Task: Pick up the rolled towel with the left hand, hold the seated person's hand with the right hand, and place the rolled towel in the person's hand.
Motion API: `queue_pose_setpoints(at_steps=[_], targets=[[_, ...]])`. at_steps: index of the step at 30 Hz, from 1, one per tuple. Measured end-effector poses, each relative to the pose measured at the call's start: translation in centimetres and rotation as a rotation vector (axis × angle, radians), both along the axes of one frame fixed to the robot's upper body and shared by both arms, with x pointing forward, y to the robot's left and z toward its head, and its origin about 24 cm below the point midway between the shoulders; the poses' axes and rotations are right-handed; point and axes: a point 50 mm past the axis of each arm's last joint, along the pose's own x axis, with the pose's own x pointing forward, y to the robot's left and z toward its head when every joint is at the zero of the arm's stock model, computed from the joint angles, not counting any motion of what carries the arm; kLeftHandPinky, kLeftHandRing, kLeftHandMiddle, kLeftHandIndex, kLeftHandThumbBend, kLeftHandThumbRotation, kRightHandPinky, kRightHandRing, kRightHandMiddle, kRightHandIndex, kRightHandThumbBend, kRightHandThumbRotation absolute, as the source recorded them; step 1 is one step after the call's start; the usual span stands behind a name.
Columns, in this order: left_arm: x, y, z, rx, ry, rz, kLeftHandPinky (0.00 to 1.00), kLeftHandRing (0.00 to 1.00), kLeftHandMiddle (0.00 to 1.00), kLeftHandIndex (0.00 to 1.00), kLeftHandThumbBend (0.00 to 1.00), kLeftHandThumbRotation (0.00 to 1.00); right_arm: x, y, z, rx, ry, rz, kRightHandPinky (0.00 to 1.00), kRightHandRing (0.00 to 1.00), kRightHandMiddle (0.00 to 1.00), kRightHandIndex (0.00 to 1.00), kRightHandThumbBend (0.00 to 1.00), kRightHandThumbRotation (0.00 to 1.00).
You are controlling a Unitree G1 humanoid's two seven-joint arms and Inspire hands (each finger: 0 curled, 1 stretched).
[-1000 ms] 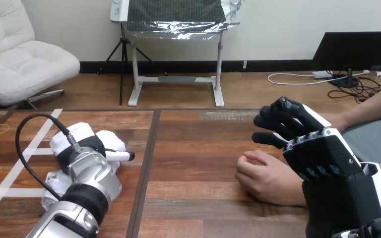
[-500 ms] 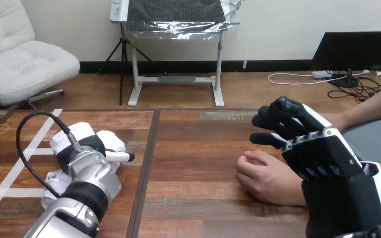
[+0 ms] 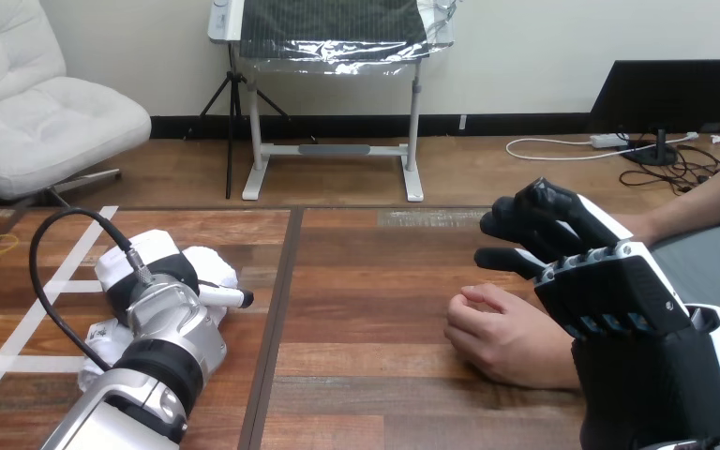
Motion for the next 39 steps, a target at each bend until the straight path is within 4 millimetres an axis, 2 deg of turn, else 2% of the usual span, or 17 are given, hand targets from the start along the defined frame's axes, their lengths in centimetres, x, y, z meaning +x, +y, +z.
queue_pose_setpoints(at_steps=[4, 7, 8, 13, 16, 17, 23, 39], targets=[[-0.02, 0.04, -0.07, -0.012, -0.013, 0.006, 0.73, 0.81, 0.86, 0.86, 0.82, 0.46, -0.01, -0.05, 0.02, 0.002, -0.002, 0.007, 0.74, 0.82, 0.82, 0.83, 0.90, 1.00], [-0.02, 0.09, -0.10, -0.032, -0.025, 0.018, 0.57, 0.72, 0.82, 0.83, 0.81, 0.42, -0.01, -0.10, 0.03, 0.006, -0.004, 0.011, 0.74, 0.82, 0.82, 0.83, 0.90, 1.00], [-0.03, 0.12, -0.11, -0.037, -0.027, 0.022, 0.49, 0.66, 0.78, 0.81, 0.80, 0.39, 0.00, -0.12, 0.04, 0.007, -0.004, 0.011, 0.74, 0.82, 0.82, 0.82, 0.91, 1.00], [-0.06, 0.21, -0.17, -0.045, -0.027, 0.032, 0.36, 0.52, 0.68, 0.77, 0.76, 0.28, 0.00, -0.20, 0.04, 0.012, -0.004, 0.010, 0.74, 0.81, 0.82, 0.82, 0.91, 1.00], [-0.04, 0.23, -0.15, -0.058, -0.034, 0.038, 0.26, 0.40, 0.54, 0.73, 0.73, 0.14, 0.00, -0.24, 0.06, 0.012, -0.005, 0.008, 0.73, 0.81, 0.82, 0.82, 0.91, 1.00], [-0.02, 0.21, -0.14, -0.063, -0.038, 0.039, 0.21, 0.32, 0.46, 0.69, 0.71, 0.09, -0.01, -0.25, 0.07, 0.012, -0.006, 0.008, 0.73, 0.81, 0.82, 0.82, 0.90, 1.00], [0.09, 0.08, -0.09, -0.074, -0.063, 0.027, 0.13, 0.22, 0.34, 0.62, 0.67, 0.02, -0.04, -0.28, 0.10, 0.012, -0.012, 0.008, 0.73, 0.82, 0.82, 0.82, 0.89, 1.00], [0.36, -0.26, 0.08, -0.124, -0.124, 0.012, 0.12, 0.19, 0.29, 0.59, 0.65, 0.00, -0.05, -0.29, 0.12, 0.016, -0.010, 0.003, 0.74, 0.82, 0.82, 0.82, 0.91, 1.00]])
